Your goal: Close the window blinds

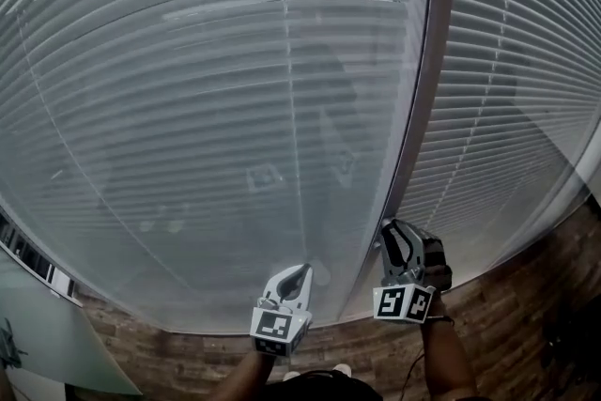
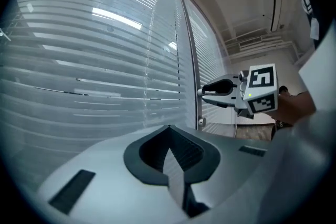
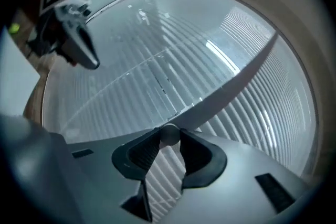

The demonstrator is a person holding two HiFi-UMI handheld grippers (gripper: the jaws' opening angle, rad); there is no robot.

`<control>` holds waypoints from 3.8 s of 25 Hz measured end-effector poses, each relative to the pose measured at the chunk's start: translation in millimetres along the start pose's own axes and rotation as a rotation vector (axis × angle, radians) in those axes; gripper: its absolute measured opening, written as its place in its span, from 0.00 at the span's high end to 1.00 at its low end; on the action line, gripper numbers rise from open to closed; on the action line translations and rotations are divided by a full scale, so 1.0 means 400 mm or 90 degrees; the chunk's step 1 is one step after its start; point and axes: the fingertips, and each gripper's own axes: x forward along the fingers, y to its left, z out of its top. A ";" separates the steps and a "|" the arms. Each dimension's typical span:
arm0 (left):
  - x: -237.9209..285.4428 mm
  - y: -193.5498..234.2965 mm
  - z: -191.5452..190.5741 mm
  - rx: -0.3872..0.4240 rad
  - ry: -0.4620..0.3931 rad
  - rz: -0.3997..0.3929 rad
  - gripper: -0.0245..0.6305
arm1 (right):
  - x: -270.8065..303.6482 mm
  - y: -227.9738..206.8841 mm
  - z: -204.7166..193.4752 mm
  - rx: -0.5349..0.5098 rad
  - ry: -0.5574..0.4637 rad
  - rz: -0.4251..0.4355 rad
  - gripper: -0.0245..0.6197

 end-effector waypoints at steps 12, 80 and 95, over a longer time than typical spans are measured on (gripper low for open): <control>0.029 -0.028 0.016 0.006 -0.008 -0.024 0.96 | 0.005 0.015 -0.006 -0.243 0.023 0.001 0.77; -0.279 0.010 0.030 -0.026 0.024 -0.050 0.96 | -0.286 0.204 0.172 0.635 0.033 0.009 0.77; -0.381 -0.168 -0.087 -0.016 0.027 0.038 0.96 | -0.481 0.266 0.043 0.625 -0.010 0.033 0.95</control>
